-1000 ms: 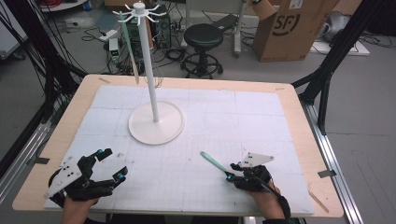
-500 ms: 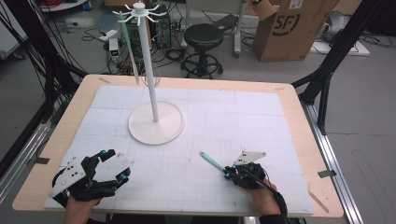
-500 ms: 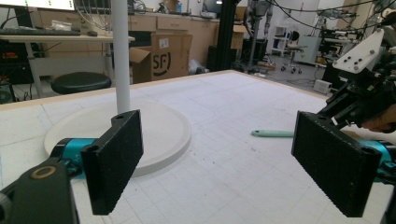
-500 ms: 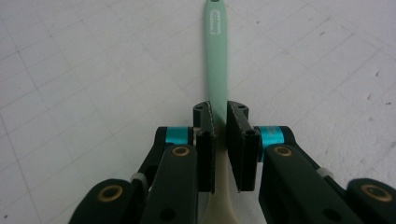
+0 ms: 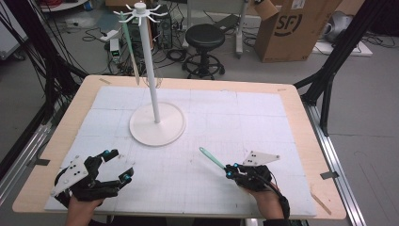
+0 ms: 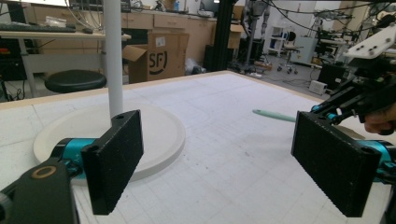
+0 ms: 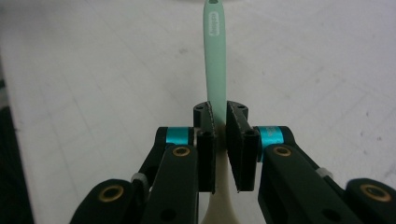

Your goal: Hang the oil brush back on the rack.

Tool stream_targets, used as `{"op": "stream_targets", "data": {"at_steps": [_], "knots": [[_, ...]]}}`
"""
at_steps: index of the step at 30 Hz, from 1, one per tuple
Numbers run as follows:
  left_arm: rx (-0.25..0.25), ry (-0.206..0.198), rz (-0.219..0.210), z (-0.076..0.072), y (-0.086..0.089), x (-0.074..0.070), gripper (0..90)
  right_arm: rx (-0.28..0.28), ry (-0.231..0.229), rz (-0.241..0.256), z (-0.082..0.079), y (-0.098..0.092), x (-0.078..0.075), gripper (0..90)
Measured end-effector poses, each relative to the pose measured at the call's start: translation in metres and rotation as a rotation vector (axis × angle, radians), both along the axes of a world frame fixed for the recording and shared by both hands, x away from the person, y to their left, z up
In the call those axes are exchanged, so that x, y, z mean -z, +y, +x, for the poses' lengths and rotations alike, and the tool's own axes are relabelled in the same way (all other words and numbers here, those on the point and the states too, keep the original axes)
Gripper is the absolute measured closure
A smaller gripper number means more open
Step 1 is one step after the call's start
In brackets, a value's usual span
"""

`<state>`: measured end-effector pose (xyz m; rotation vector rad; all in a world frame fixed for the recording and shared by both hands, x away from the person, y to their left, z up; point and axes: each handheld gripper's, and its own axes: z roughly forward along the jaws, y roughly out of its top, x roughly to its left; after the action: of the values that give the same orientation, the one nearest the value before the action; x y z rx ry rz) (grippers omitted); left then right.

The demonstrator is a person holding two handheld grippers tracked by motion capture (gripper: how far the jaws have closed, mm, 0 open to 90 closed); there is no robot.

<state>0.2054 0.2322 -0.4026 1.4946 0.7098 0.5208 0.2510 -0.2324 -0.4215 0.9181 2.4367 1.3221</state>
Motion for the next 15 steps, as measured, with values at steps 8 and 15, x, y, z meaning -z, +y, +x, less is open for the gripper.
{"op": "stream_targets", "data": {"at_steps": [8,15], "knots": [[0.058,0.027,-0.028,0.004,-0.014,-0.015,17.6,-0.059,-0.086,0.163,-0.012,0.011,-0.020,82.4],[0.143,0.058,-0.042,0.013,-0.037,-0.022,18.7,-0.111,-0.144,0.232,-0.016,0.026,-0.031,82.3]]}}
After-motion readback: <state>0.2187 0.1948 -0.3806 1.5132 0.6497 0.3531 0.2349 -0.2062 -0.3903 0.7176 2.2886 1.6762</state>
